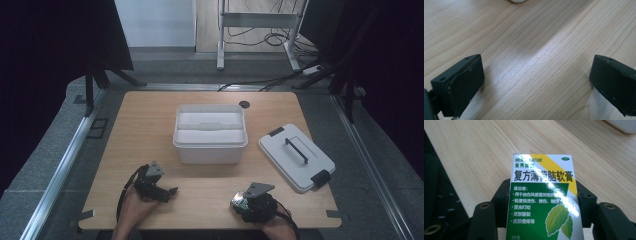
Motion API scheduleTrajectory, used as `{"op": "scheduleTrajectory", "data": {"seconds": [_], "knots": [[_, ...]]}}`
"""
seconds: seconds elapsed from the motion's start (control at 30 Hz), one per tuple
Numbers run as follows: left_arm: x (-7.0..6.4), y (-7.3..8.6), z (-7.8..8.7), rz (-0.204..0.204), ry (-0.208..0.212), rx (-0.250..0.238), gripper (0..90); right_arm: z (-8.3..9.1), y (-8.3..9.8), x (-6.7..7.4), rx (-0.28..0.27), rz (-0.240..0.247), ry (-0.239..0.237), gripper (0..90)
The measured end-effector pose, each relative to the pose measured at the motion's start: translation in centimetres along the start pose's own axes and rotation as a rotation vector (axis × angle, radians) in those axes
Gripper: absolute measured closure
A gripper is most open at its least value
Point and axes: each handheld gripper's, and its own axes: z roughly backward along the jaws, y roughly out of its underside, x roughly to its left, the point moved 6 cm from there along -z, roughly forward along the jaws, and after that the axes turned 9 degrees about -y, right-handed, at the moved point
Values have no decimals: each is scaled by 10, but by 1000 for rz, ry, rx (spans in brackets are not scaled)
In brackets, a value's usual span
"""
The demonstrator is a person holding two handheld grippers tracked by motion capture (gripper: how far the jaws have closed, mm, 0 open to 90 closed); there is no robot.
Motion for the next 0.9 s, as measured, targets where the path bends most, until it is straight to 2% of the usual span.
{"op": "scheduleTrajectory", "data": {"seconds": [0.07,0.17,0.23,0.4,0.5,0.53,0.63,0.67,0.7,0.73,0.9], "knots": [[0,0,0,0,0,0,0,2,-1,-1,-23,-22,-18,319],[0,0,0,0,0,0,0,7,-5,-2,-39,-24,-10,248],[0,0,0,-1,2,0,0,10,-9,-2,-59,-35,-34,223],[1,0,0,-11,12,-1,0,17,-22,-11,-83,-39,-20,155],[4,-2,1,-20,-3,15,0,19,-27,-19,-93,-55,-15,134],[5,-4,3,-24,-6,11,0,19,-27,-19,-93,-55,-15,134],[8,-13,9,-24,23,-5,0,21,-33,-31,-101,-64,8,126],[10,-17,10,-25,28,-11,0,21,-33,-31,-101,-64,8,126],[11,-20,12,-26,34,-13,0,21,-36,-39,-103,-73,22,92],[12,-24,13,-30,40,-16,0,21,-36,-39,-103,-73,22,92],[18,-47,18,-64,73,-35,0,21,-47,-64,-143,-114,51,0]]}}
